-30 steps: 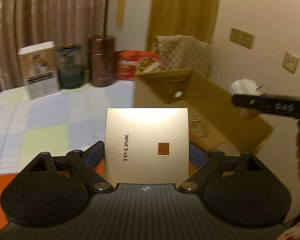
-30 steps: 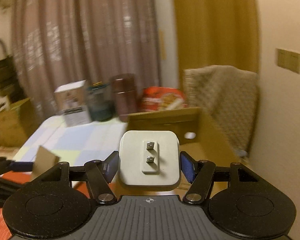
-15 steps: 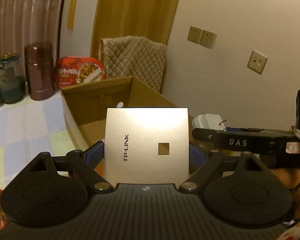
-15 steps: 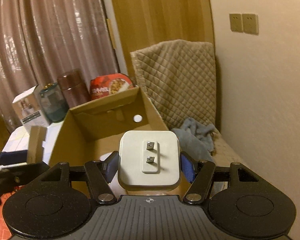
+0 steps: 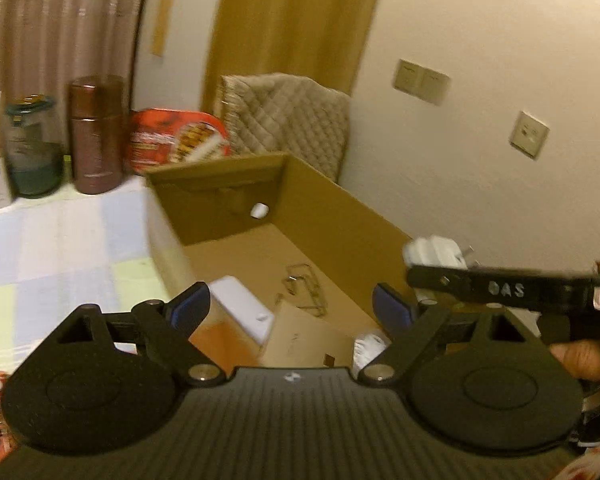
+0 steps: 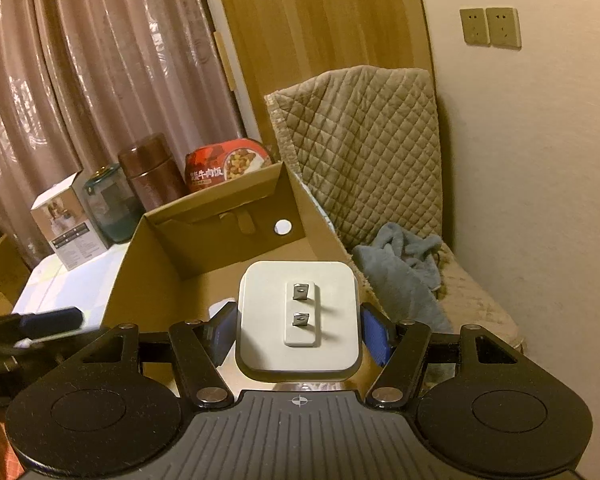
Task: Organize rigid objects
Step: 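Carry the router panel and plug adapter into the cardboard box and open both tools, then move both tools back over the clip and lanyard on the mat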
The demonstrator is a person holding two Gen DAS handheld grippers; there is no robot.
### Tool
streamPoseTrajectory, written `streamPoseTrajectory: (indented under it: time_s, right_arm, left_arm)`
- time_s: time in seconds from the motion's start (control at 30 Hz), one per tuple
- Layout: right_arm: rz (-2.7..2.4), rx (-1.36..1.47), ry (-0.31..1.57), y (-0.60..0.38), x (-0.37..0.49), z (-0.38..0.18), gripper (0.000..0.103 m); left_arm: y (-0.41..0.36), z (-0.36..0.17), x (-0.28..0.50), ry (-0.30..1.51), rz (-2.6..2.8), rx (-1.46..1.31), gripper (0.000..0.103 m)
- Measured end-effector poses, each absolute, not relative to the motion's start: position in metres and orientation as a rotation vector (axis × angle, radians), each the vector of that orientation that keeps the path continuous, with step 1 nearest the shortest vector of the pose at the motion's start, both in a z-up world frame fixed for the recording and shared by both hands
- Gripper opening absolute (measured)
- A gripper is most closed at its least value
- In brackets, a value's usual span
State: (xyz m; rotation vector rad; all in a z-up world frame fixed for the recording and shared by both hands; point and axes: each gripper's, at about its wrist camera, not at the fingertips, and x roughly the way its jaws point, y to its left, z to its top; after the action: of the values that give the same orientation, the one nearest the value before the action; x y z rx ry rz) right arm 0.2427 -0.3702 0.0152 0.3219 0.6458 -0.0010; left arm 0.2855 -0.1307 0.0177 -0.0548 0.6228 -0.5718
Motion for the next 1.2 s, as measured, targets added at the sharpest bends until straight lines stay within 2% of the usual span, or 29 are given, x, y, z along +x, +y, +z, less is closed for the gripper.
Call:
streamPoseTrajectory:
  time_s: [0.3, 0.6, 0.73, 1.2]
  right_arm:
    - [0.035, 0.306, 0.655, -0.358, 0.247, 0.012, 0.061]
    - [0.004, 0.266, 0.666, -0.349, 0.251, 0.009, 0.064]
    - [0.006, 0.276, 0.631, -0.345, 0.248, 0.014, 0.070]
    - [0.164, 0.229, 0.435, -0.271, 0.232, 0.046, 0.075]
  left_arm:
    - [-0.087, 0.034, 0.281, 0.585, -0.472, -0.088, 0.086]
    - [-0.071, 0.023, 0.275, 0.613, -0.452, -0.069, 0.085]
    - [-0.057, 0.022, 0.270, 0.609, -0.436, -0.071, 0.085]
    - [0.028, 0.020, 0.248, 0.603, -0.262, -0.079, 0.085]
